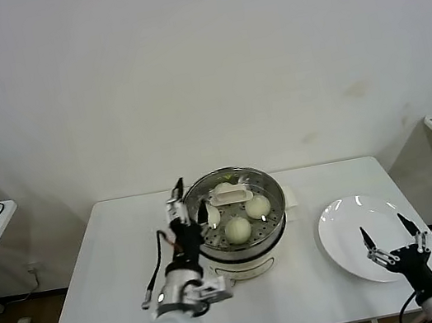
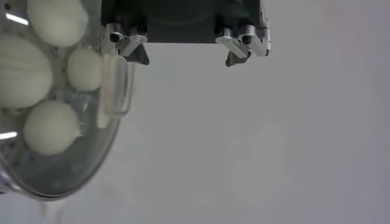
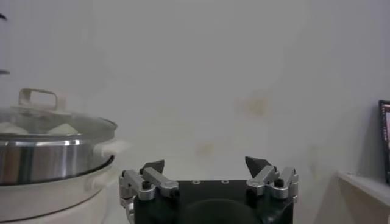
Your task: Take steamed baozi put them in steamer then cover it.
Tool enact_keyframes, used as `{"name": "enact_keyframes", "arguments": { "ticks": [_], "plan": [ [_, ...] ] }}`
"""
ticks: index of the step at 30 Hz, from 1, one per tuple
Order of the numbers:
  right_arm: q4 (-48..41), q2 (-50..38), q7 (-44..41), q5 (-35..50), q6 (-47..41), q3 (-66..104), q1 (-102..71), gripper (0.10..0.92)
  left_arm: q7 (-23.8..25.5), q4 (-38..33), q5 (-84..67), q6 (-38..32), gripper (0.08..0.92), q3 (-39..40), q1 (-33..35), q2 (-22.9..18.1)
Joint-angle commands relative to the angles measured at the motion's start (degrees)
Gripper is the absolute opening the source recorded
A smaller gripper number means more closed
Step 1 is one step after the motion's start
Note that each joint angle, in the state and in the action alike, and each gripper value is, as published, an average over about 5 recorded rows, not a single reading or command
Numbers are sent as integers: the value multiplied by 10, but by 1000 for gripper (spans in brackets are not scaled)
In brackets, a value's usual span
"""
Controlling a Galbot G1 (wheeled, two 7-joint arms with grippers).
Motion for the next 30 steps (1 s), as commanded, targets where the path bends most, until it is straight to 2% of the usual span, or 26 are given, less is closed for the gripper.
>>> {"name": "enact_keyframes", "arguments": {
  "ticks": [1, 6, 10, 15, 20, 30],
  "plan": [
    [-17, -5, 4, -7, 2, -19, 8, 823, -224, 58, -641, -305, 823, -243, 161, -9],
    [-15, -14, 7, -7, -1, -29, 12, 823, -182, 88, -703, -391, 823, -313, 248, -2],
    [-8, -24, 11, -5, -12, -37, 4, 823, -170, 85, -688, -381, 823, -330, 316, -9],
    [5, -41, 18, 0, -43, -43, -21, 823, -186, 86, -679, -384, 823, -332, 383, -21],
    [17, -49, 24, 13, -74, -44, -41, 823, -186, 89, -680, -389, 823, -338, 408, -34],
    [24, -42, 25, 15, -78, -52, -70, 823, -190, 95, -660, -368, 823, -326, 423, -46]
  ]
}}
